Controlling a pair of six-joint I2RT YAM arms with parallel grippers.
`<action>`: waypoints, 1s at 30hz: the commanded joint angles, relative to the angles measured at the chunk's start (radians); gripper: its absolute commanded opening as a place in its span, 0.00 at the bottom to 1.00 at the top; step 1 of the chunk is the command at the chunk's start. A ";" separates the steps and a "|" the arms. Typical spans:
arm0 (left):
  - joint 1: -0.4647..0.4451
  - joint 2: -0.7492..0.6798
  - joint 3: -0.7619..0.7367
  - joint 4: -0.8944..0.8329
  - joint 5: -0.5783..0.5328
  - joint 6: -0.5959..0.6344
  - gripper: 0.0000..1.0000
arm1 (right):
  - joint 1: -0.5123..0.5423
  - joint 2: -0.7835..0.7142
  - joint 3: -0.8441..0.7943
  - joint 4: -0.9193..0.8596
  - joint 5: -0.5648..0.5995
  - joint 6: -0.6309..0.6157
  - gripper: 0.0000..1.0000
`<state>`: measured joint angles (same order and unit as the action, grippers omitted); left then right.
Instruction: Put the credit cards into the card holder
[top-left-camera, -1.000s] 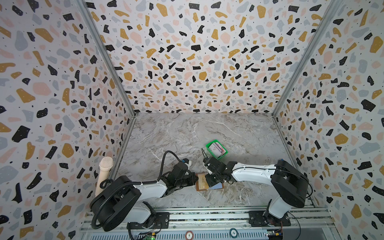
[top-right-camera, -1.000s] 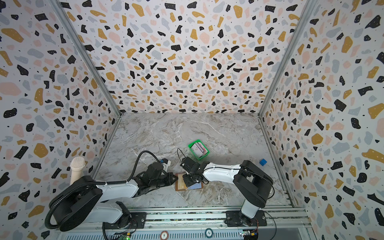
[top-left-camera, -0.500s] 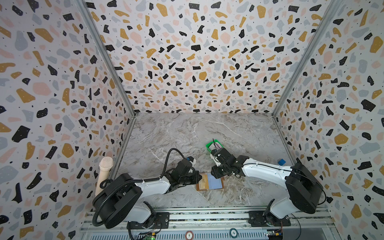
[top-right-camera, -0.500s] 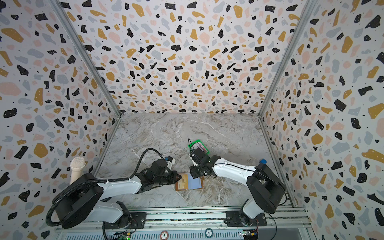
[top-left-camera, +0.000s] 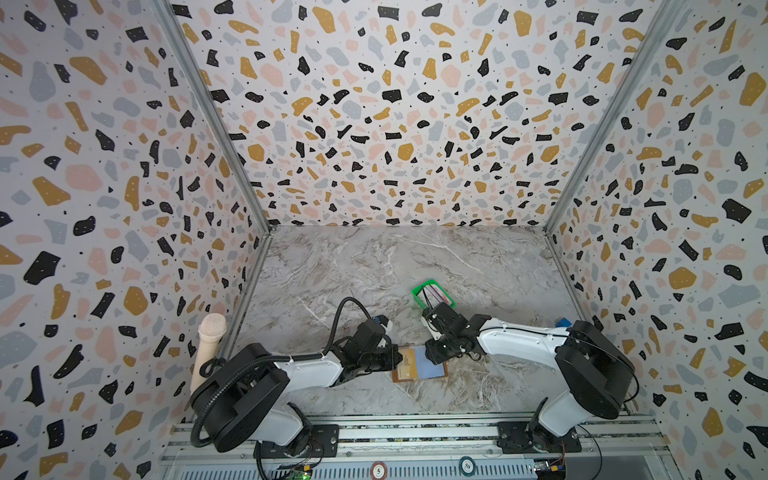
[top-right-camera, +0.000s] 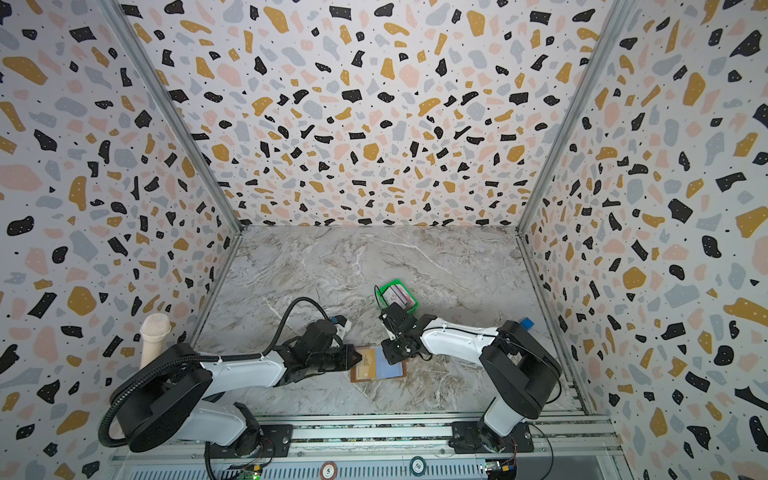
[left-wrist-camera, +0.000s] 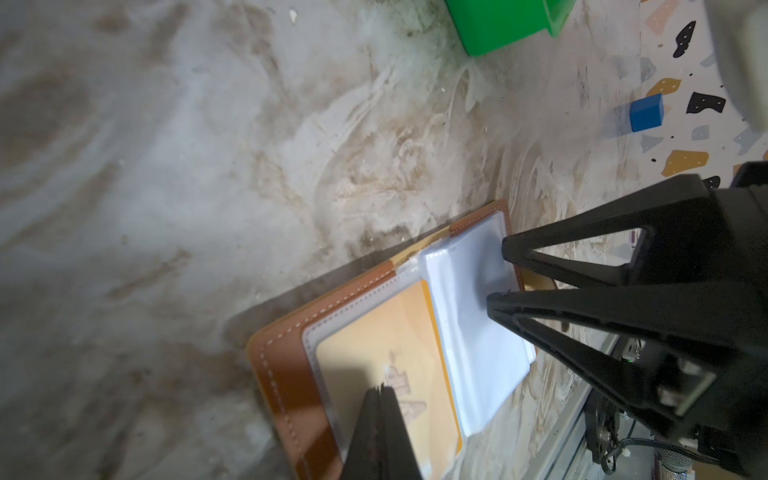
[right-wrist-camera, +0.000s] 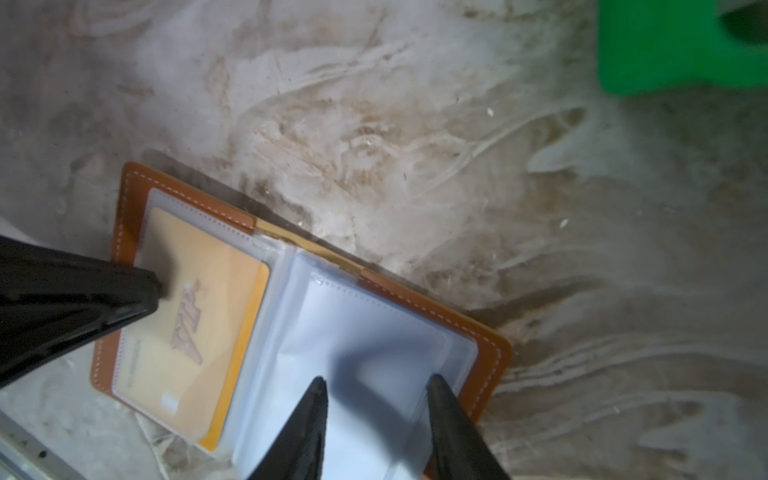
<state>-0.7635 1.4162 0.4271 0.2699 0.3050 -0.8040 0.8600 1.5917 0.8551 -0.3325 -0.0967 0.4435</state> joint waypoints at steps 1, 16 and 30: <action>-0.005 0.005 -0.013 0.032 -0.004 0.017 0.00 | 0.012 0.020 -0.018 -0.013 0.027 0.000 0.37; -0.005 0.032 -0.017 0.051 0.000 0.011 0.00 | 0.040 0.008 -0.002 0.000 0.038 -0.007 0.08; -0.005 0.006 -0.016 0.041 0.000 0.009 0.00 | 0.069 0.038 0.043 -0.056 0.129 -0.013 0.43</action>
<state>-0.7635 1.4361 0.4252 0.3016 0.3054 -0.8036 0.9112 1.6032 0.8673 -0.3431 -0.0013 0.4427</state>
